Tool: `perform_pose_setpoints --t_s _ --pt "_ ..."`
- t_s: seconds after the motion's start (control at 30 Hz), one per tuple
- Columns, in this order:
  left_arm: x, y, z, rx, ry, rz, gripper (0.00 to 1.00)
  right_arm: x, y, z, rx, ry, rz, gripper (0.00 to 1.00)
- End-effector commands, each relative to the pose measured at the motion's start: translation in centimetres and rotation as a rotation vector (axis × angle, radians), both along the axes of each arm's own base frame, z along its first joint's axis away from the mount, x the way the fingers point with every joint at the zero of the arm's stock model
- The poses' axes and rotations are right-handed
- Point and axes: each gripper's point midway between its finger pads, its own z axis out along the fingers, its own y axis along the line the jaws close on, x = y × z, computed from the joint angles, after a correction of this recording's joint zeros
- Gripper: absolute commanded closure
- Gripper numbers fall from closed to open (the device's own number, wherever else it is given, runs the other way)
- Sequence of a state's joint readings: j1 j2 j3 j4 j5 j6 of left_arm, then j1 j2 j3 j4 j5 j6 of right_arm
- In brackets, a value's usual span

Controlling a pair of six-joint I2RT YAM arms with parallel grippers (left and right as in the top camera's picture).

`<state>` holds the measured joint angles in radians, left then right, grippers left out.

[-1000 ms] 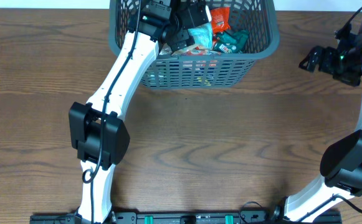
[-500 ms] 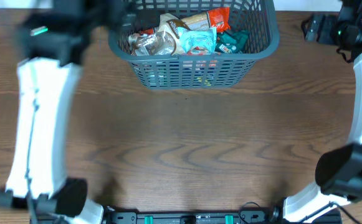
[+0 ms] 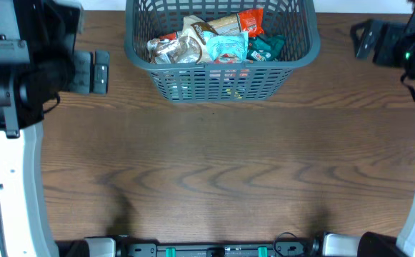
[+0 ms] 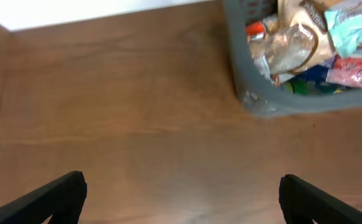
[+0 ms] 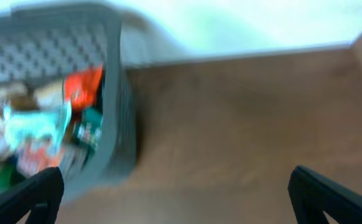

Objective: Pack container

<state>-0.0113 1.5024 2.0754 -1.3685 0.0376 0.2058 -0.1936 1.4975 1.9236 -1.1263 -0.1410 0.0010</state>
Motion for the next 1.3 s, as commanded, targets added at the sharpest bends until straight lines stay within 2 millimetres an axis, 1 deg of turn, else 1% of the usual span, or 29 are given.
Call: perform_pose_setpoints --t_s 0.0,0.17,0.23,0.33,0.47,0.57,0.63,0.7,0.8,0.9,1.03,1.13,1.27 --pt "-1.5 0.1 -0.9 -0.015 0.02 0.026 0.01 -1.9 0.5 0.1 0.023 0.032 -0.017 0.01" --pt "-3.0 0.0 -3.6 -0.021 0.013 0.021 0.01 -4.9 0.5 -1.8 0.02 0.15 -0.04 0.01" --pt "-3.3 0.0 -4.8 -0.029 -0.014 0.03 0.01 -5.7 0.7 -2.8 0.011 0.186 -0.043 0.01" --pt "-3.8 0.0 -7.1 -0.055 -0.052 0.053 0.01 -6.3 1.4 -5.0 0.0 0.218 -0.028 0.01" --pt "-4.8 0.0 -11.4 -0.092 -0.046 0.097 0.02 -7.1 2.9 -9.2 -0.016 0.226 0.014 0.01" --pt "-6.1 -0.2 -15.1 -0.093 0.008 0.099 0.01 -7.7 4.1 -11.8 -0.028 0.177 0.05 0.01" --pt "-6.8 -0.2 -17.1 -0.096 0.041 0.105 0.01 -8.3 4.6 -13.5 -0.038 0.133 0.04 0.01" --pt "-6.9 -0.4 -17.8 -0.129 0.023 0.135 0.01 -9.3 4.8 -15.0 -0.037 0.103 0.021 0.01" --pt "-6.9 -0.1 -18.7 -0.108 -0.015 0.155 0.01 -10.7 5.3 -17.3 -0.043 0.067 0.027 0.01" --pt "-6.6 0.2 -19.2 -0.095 -0.05 0.157 0.01 -11.9 5.2 -18.8 -0.061 0.042 0.02 0.01" --pt "-6.4 1.7 -20.3 -0.024 -0.044 0.213 0.01 -12.9 5.0 -20.0 -0.069 0.054 0.013 0.01" --pt "-6.4 1.7 -21.2 -0.019 -0.012 0.213 0.01 -13.6 4.9 -21.0 -0.071 0.104 0.015 0.01" --pt "-6.2 1.7 -22.4 -0.013 0.033 0.214 0.01 -14.4 4.9 -21.8 -0.073 0.151 0.016 0.01"
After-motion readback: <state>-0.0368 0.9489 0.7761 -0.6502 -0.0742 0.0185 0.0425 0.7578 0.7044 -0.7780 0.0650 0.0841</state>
